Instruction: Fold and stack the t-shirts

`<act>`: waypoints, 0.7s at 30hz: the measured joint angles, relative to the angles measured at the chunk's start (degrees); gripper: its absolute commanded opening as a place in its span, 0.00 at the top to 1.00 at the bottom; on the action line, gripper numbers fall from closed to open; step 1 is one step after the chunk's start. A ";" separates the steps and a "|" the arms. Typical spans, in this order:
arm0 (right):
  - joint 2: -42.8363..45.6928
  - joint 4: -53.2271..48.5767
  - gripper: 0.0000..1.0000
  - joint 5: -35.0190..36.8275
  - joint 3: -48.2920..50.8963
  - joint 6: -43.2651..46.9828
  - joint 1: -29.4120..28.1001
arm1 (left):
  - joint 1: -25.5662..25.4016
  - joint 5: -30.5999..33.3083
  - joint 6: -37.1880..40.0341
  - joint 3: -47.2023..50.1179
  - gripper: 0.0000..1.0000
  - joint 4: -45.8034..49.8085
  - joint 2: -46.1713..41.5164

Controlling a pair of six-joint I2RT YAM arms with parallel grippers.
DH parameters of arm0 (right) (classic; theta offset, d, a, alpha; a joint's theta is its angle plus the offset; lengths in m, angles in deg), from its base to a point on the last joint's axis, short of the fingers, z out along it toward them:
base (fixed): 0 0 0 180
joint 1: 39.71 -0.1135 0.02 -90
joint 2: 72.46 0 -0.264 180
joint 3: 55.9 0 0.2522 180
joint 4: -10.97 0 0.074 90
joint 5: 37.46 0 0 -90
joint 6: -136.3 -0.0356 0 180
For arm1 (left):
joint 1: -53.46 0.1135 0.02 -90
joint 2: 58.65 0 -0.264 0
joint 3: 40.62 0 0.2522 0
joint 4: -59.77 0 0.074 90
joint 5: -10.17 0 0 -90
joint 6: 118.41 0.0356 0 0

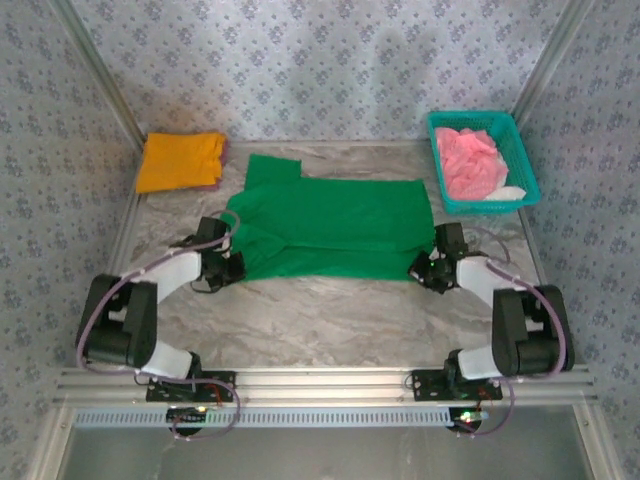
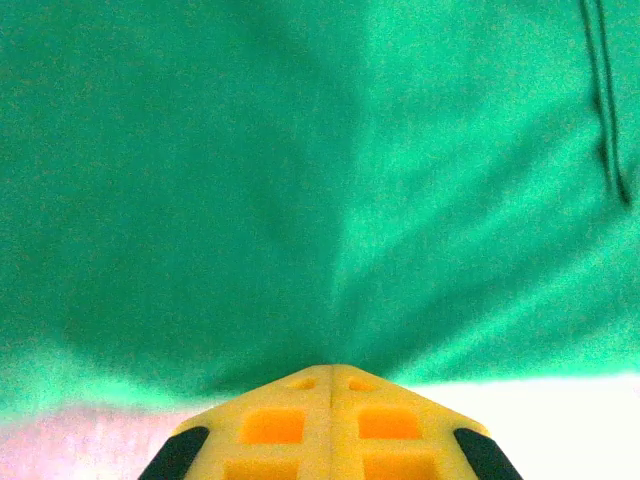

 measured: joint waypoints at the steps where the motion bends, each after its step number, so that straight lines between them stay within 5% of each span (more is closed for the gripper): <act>1: 0.90 -0.87 1.00 0.37 -0.02 0.00 0.02 | -0.24 0.33 -0.22 0.09 1.00 1.46 -1.90; 10: 1.14 -3.78 1.00 0.81 -6.34 0.24 -0.15 | -0.20 1.18 1.75 -14.91 0.86 5.38 -1.51; 21: -8.90 -2.43 1.00 1.49 -12.02 1.27 -1.14 | -1.03 0.98 5.07 -21.55 0.85 3.02 11.17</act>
